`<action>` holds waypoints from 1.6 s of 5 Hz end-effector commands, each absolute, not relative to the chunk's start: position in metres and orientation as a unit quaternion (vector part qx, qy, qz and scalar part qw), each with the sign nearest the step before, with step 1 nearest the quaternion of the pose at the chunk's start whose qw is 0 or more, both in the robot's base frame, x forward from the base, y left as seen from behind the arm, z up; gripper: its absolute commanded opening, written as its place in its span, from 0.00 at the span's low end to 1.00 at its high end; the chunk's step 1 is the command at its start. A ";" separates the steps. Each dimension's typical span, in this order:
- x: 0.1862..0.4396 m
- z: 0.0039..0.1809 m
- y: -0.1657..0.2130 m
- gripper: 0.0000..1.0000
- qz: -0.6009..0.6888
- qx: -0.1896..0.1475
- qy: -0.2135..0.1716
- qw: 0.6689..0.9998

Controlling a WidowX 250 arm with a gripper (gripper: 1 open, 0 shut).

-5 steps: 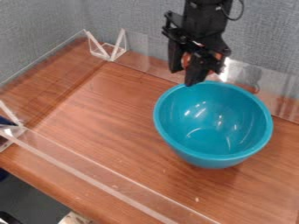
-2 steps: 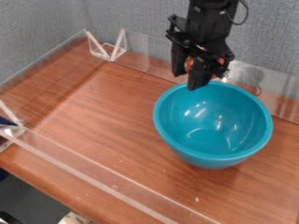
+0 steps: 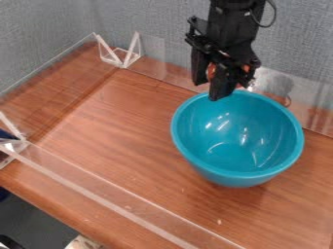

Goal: Put the mushroom in the blue bowl

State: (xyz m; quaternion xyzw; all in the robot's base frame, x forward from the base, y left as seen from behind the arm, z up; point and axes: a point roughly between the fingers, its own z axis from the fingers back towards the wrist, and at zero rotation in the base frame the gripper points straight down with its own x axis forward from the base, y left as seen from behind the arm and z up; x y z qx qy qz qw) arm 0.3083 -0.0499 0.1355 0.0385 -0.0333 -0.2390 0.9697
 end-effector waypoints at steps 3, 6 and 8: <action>0.308 0.160 -0.053 0.00 -0.248 0.036 -0.079 0.965; 0.307 0.161 -0.054 0.00 -0.254 0.034 -0.082 0.963; 0.307 0.163 -0.053 0.00 -0.256 0.034 -0.083 0.963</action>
